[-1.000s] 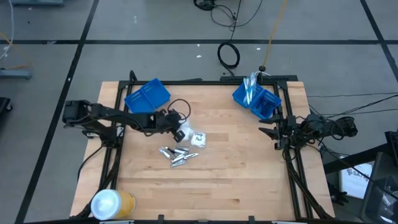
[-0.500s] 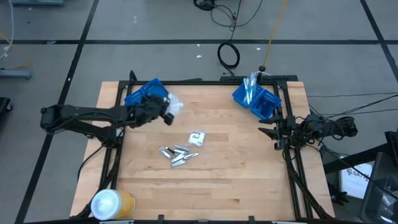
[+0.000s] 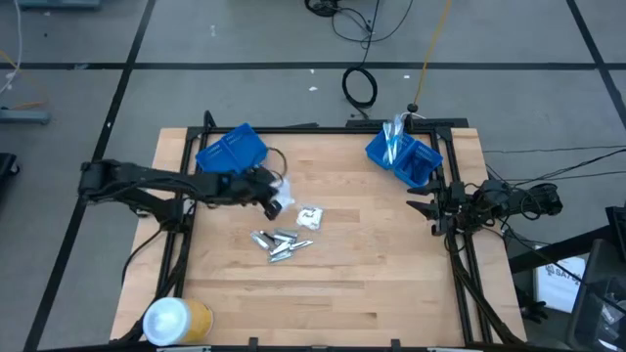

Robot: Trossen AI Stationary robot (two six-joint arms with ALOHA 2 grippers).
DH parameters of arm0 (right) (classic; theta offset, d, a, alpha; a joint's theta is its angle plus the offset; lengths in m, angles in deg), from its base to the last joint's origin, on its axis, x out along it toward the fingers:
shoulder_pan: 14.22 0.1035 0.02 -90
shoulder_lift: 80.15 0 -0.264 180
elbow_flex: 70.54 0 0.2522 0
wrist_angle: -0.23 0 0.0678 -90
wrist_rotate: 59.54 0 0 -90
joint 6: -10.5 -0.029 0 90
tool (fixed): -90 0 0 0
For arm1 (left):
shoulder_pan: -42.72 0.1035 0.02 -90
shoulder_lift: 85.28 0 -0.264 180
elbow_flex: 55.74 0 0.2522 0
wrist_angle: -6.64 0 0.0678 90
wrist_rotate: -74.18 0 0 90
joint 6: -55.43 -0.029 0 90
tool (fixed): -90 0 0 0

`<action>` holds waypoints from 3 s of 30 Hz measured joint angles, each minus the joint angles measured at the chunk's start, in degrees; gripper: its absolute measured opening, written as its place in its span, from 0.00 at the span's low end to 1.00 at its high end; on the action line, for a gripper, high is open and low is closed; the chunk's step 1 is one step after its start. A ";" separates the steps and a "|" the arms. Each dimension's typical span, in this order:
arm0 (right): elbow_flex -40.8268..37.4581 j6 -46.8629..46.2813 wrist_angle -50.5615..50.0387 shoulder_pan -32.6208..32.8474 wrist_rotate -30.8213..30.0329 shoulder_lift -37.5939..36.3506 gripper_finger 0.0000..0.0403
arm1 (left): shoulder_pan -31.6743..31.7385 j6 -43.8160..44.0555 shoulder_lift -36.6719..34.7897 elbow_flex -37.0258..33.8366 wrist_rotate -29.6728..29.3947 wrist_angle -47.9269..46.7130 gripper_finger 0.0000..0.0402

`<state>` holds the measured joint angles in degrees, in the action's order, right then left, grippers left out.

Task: Pick & Place Travel size toiletries
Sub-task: Put the transparent cotton pack into the middle left blue basket

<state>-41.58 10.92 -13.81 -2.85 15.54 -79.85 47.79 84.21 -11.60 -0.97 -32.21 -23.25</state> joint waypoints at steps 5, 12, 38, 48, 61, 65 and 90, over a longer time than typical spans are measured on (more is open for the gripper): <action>0.00 -0.42 -0.01 -0.01 0.00 0.00 0.35 | -1.03 2.92 9.41 0.01 -0.12 2.05 0.00; -0.02 -0.42 -0.01 0.00 0.00 0.00 0.35 | -0.35 4.17 16.95 0.03 -1.64 4.18 0.06; -0.02 -0.63 -1.29 0.00 -0.10 0.00 0.35 | 3.93 -1.67 14.43 -0.01 9.74 12.97 0.66; -0.02 -0.85 -1.26 -0.02 -0.04 0.00 0.35 | 3.93 -2.80 14.43 -0.01 7.19 12.94 0.67; -0.02 -1.10 -1.19 -0.02 -0.04 0.00 0.35 | 3.98 -2.80 17.16 -0.01 7.33 13.54 0.65; -0.02 -1.27 -1.21 -0.02 -0.10 0.00 0.35 | 4.23 -2.82 17.16 -0.01 7.10 13.40 0.55; -0.02 -1.27 -1.26 -0.01 -0.10 0.00 0.35 | 5.13 -5.43 9.33 -0.01 3.02 13.91 0.00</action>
<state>-41.60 9.66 -15.07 -2.86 15.45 -79.85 52.92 78.78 -2.27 -0.99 -29.19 -9.34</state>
